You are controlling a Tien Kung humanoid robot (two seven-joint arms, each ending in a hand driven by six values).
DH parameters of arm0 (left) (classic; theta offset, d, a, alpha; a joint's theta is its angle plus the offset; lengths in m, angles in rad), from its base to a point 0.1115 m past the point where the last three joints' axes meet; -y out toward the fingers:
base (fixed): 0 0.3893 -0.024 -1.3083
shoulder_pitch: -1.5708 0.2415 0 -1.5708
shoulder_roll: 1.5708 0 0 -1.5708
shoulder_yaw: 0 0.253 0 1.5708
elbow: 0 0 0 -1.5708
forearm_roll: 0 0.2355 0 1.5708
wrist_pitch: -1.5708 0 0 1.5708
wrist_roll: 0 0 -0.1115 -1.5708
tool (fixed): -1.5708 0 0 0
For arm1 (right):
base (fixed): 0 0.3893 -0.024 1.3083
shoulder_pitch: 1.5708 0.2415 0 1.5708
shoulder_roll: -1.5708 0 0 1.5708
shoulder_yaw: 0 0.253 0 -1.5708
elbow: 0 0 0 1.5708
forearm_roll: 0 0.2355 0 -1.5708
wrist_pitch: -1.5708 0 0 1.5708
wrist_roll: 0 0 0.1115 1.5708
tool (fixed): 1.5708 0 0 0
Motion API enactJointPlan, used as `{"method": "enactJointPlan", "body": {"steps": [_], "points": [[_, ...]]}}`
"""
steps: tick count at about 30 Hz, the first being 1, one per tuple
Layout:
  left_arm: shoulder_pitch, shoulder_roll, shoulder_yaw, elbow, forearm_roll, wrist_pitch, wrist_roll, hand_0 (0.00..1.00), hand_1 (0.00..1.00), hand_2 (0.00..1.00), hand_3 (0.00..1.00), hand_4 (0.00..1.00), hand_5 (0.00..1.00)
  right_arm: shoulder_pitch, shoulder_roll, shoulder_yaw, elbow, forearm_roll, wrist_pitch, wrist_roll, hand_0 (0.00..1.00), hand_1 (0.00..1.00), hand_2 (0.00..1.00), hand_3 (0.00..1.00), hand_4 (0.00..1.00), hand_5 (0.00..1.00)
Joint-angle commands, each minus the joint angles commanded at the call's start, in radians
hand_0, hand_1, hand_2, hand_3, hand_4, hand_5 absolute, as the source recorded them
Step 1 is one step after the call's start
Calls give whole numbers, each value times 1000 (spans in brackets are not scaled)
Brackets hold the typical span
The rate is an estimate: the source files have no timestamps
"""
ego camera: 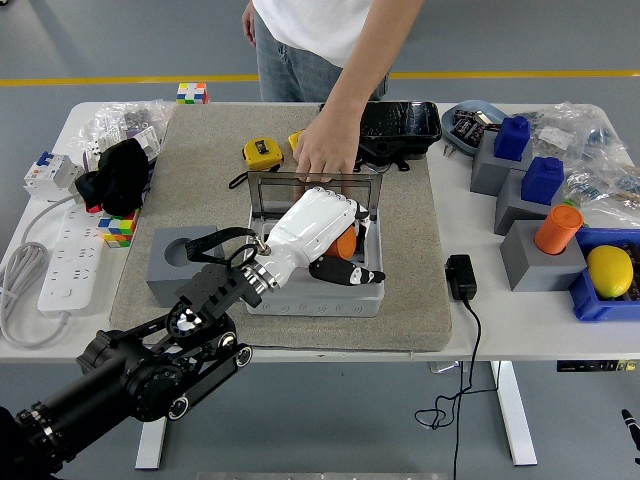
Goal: Fetch the battery,place it into the box,close the lid of the box
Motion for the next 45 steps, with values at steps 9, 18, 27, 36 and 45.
{"method": "enactJointPlan", "body": {"steps": [9,18,27,36,45], "points": [[1,0,-11,10,9,-51,0,136,84,112,111,998,645,0,-1,-1,0,1,0,0,875,878,834,869,998,998],[4,0,-10,10,22,-59,1,653,602,448,453,998,680,-2,-2,-7,0,2,1,-2,875,879,835,869,998,998],[11,0,-7,11,34,-71,3,920,787,685,631,998,692,-4,-4,-13,0,5,1,-2,876,879,835,869,998,998],[15,0,-3,-17,47,-54,6,998,855,768,680,998,710,-4,-5,-11,0,3,1,-4,876,879,835,869,998,998],[16,1,-1,-111,46,-92,2,736,668,614,600,998,726,-1,-2,-9,0,6,1,-3,877,879,835,869,998,998]]}}
